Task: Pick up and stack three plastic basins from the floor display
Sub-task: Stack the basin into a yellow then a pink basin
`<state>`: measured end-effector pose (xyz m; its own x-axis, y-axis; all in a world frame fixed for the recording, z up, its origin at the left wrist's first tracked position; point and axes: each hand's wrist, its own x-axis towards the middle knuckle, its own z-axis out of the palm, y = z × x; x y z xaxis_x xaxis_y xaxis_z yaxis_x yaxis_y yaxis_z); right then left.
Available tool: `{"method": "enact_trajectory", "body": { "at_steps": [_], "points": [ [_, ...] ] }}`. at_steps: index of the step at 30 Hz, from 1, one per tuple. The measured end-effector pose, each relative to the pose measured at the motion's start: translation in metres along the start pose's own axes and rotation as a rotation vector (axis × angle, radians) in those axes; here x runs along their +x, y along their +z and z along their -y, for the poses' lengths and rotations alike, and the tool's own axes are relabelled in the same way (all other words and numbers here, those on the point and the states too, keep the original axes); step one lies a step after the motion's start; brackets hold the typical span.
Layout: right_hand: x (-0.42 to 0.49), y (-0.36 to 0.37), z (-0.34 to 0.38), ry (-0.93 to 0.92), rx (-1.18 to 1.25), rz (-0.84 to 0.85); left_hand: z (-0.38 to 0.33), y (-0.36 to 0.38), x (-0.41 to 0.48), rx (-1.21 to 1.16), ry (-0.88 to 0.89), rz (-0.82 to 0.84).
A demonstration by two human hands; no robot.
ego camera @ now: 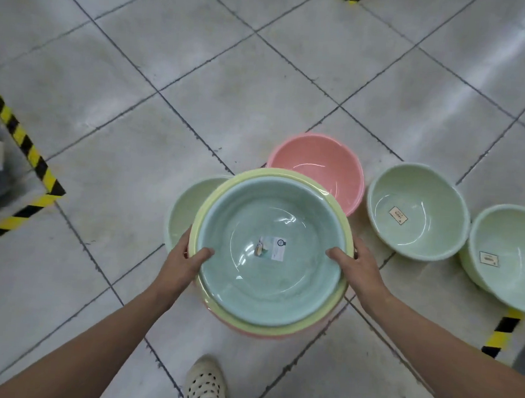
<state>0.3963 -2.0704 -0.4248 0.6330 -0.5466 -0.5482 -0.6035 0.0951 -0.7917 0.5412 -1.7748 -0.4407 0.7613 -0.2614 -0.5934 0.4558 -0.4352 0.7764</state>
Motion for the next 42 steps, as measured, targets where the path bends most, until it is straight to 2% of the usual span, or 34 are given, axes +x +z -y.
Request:
{"method": "enact_trajectory", "body": {
  "at_steps": [5,9,19,26,42],
  "points": [
    [0.007,0.041,0.046,-0.042,-0.01,0.062,-0.019,-0.048,0.009,-0.026,0.027,-0.039],
    [0.019,0.072,0.052,-0.002,-0.013,0.05,-0.02,-0.074,0.023,-0.049,0.028,-0.063],
    [0.07,0.126,0.012,0.076,0.061,0.058,0.027,-0.087,0.084,-0.195,-0.069,-0.117],
    [0.119,0.147,-0.02,0.099,0.009,0.094,0.072,-0.082,0.132,-0.233,-0.074,-0.158],
    [0.184,0.19,-0.083,0.134,0.004,0.153,0.136,-0.08,0.189,-0.218,-0.143,-0.113]
  ]
}}
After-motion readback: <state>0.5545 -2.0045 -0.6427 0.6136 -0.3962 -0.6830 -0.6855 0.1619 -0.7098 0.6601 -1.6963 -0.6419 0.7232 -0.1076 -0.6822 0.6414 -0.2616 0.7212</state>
